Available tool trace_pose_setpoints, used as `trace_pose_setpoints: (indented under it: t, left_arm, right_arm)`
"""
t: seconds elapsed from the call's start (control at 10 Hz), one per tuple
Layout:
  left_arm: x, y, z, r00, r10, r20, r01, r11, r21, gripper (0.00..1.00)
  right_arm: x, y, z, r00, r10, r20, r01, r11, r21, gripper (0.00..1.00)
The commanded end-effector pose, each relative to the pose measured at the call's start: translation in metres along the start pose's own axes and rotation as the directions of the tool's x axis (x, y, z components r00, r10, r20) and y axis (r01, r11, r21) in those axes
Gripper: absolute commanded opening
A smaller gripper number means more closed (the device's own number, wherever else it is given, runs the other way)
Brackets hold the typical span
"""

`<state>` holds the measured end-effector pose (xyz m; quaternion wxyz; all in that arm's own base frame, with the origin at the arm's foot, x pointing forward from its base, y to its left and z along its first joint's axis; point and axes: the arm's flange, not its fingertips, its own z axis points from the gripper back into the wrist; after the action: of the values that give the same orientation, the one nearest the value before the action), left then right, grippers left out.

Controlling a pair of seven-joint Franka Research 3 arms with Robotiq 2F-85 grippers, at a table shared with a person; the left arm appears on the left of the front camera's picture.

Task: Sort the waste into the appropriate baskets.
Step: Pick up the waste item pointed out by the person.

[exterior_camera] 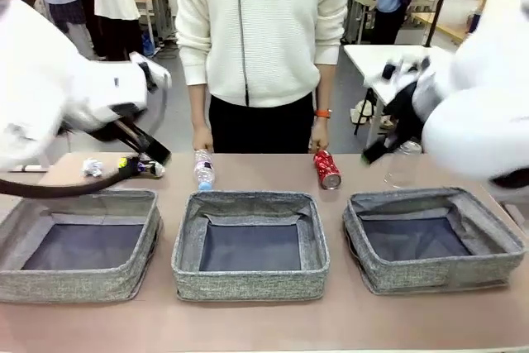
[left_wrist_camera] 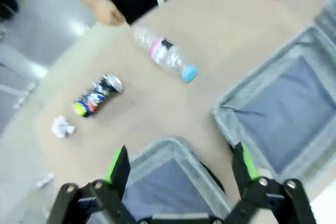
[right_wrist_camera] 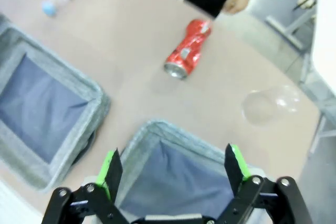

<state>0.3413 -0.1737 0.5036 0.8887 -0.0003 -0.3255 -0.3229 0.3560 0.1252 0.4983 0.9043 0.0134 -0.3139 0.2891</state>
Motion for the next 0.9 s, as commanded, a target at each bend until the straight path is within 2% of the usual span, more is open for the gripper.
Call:
trace_pose_setpoints:
  t: [0.0, 0.1, 0.2, 0.3, 0.4, 0.5, 0.6, 0.7, 0.8]
  left_arm:
    - [-0.011, -0.024, 0.048, 0.997, -0.066, -0.043, 0.069, 0.996, 0.061, 1.0]
    - [0.0, 0.0, 0.0, 1.0, 0.0, 0.0, 0.0, 1.0, 0.0, 1.0]
    - [0.002, -0.016, 0.044, 0.999, -0.046, 0.004, 0.045, 0.999, 0.027, 1.0]
    - [-0.006, -0.002, 0.029, 0.999, 0.04, 0.005, -0.039, 0.997, -0.059, 1.0]
    - [-0.023, 0.031, 0.029, 0.987, 0.162, -0.006, -0.16, 0.972, -0.171, 1.0]
    - [-0.056, 0.077, 0.033, 0.961, 0.276, -0.023, -0.267, 0.903, -0.338, 1.0]
    - [-0.087, 0.118, 0.034, 0.937, 0.337, -0.094, -0.338, 0.805, -0.487, 1.0]
    - [-0.122, 0.16, 0.03, 0.89, 0.429, -0.155, -0.435, 0.697, -0.57, 1.0]
    - [-0.15, 0.192, 0.027, 0.834, 0.524, -0.173, -0.498, 0.582, -0.643, 1.0]
  right_arm:
    - [-0.027, -0.009, 0.06, 0.999, 0.041, 0.01, -0.039, 0.993, -0.108, 1.0]
    - [0.0, 0.0, 0.0, 1.0, 0.0, 0.0, 0.0, 1.0, 0.0, 1.0]
    - [-0.003, -0.009, 0.048, 1.0, 0.003, 0.03, -0.002, 0.999, -0.037, 1.0]
    - [-0.01, -0.011, 0.047, 0.998, -0.039, 0.045, 0.037, 0.999, 0.037, 1.0]
    - [-0.027, -0.023, 0.054, 0.992, -0.118, 0.039, 0.111, 0.983, 0.147, 1.0]
    - [-0.044, -0.039, 0.06, 0.961, -0.274, -0.028, 0.27, 0.913, 0.308, 1.0]
    - [-0.062, -0.06, 0.065, 0.874, -0.43, -0.224, 0.482, 0.721, 0.497, 1.0]
    - [-0.088, -0.087, 0.061, 0.765, -0.554, -0.329, 0.633, 0.548, 0.547, 1.0]
    - [-0.117, -0.111, 0.059, 0.687, -0.628, -0.365, 0.672, 0.357, 0.649, 1.0]
